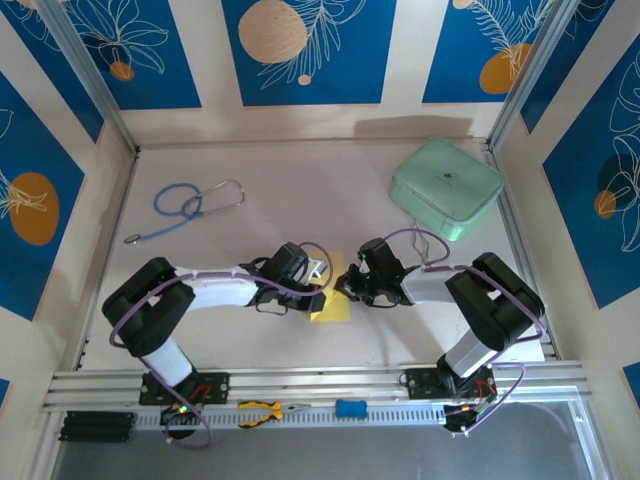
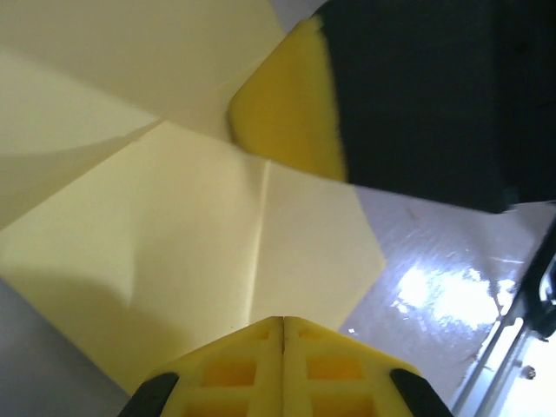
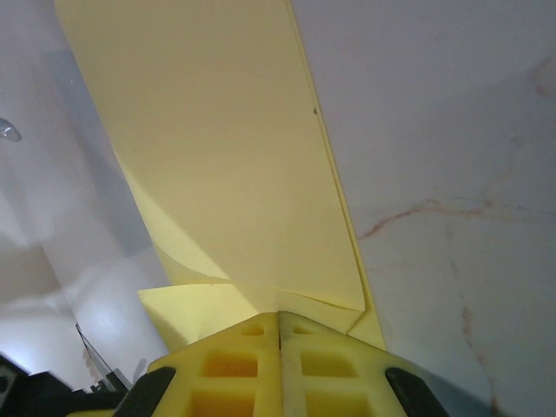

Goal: Fold a paper plane with a square sheet of paper (pick it up from the middle)
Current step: Fold the triangle a second time at the center of the table.

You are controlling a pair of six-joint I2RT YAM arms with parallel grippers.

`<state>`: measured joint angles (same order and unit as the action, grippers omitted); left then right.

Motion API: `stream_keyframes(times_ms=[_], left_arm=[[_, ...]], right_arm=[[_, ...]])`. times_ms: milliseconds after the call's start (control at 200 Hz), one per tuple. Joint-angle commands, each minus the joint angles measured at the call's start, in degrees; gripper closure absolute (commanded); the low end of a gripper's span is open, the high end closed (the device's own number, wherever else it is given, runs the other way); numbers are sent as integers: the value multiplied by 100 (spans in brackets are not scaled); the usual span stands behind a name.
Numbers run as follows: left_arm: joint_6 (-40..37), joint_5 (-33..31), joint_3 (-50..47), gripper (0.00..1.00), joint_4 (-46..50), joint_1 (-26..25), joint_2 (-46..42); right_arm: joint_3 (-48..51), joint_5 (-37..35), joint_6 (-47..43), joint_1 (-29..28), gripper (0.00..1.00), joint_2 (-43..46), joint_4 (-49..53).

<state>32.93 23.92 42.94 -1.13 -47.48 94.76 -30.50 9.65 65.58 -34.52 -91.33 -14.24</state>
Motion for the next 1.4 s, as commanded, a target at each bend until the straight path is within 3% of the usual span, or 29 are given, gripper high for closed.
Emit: stream_keyframes(times_ms=[0, 180, 475, 805, 1395], left_arm=[[-72, -43, -31, 99, 95, 16, 192], [91, -198, -411, 100, 127, 26, 183], [44, -208, -391, 100, 183, 29, 203], [38, -247, -391, 100, 198, 29, 151], [28, -130, -340, 100, 174, 22, 314]], right_arm=[[128, -179, -141, 26, 100, -214, 867], [-307, -54, -527, 120, 100, -19, 1323], [-282, 154, -691, -78, 100, 700, 1163], [-405, 290, -567, -554, 100, -24, 482], [-17, 210, -556, 417, 100, -157, 568]])
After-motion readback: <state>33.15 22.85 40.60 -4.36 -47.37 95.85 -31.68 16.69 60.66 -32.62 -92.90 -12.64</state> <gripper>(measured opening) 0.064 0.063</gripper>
